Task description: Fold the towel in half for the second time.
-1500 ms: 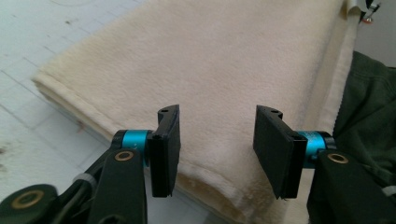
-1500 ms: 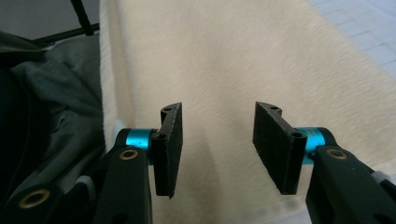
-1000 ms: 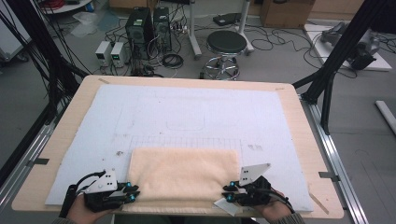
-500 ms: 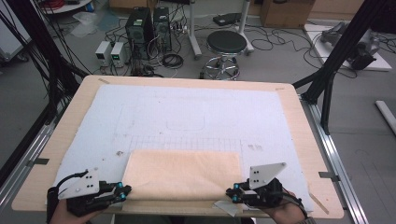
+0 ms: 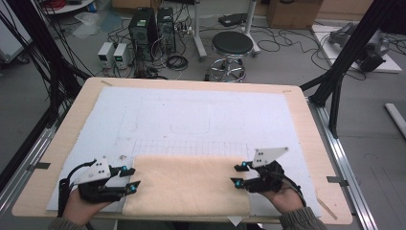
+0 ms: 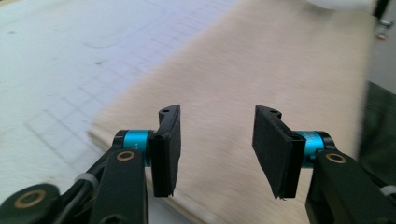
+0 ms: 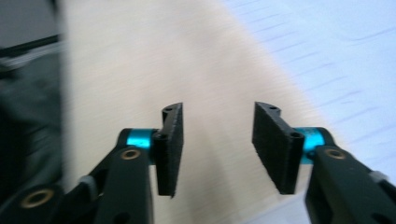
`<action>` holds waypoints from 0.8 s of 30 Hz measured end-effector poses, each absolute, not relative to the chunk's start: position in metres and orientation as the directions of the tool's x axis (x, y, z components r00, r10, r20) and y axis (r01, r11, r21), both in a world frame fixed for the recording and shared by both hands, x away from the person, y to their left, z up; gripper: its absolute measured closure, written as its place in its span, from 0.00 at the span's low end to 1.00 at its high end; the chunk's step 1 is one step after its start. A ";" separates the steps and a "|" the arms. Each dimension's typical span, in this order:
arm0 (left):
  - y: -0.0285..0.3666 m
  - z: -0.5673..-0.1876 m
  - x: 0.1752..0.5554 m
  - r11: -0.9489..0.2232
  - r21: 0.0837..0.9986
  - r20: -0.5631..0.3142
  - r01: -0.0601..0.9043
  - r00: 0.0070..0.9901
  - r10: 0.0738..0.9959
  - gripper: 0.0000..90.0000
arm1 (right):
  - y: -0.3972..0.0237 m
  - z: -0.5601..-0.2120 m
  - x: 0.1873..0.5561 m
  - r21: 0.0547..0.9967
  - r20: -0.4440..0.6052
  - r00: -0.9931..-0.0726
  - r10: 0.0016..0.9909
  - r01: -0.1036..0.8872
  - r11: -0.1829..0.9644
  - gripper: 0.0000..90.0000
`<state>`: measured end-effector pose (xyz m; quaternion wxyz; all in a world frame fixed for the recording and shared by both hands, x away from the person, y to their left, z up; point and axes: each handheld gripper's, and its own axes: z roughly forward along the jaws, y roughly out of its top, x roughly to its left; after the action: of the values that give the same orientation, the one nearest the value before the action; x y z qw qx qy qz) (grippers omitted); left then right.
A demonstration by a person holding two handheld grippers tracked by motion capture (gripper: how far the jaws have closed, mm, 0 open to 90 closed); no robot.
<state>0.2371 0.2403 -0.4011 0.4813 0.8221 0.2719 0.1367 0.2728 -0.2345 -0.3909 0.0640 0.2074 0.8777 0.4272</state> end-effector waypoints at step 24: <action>0.237 -0.440 0.308 -0.359 0.768 -0.198 0.531 0.729 0.655 0.54 | -0.234 -0.438 0.332 0.711 0.171 -0.851 0.496 0.455 0.536 0.55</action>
<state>0.3075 0.2369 -0.4403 0.4360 0.8212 0.3612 0.0712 0.3318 -0.2336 -0.4380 0.0258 0.2713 0.8760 0.3979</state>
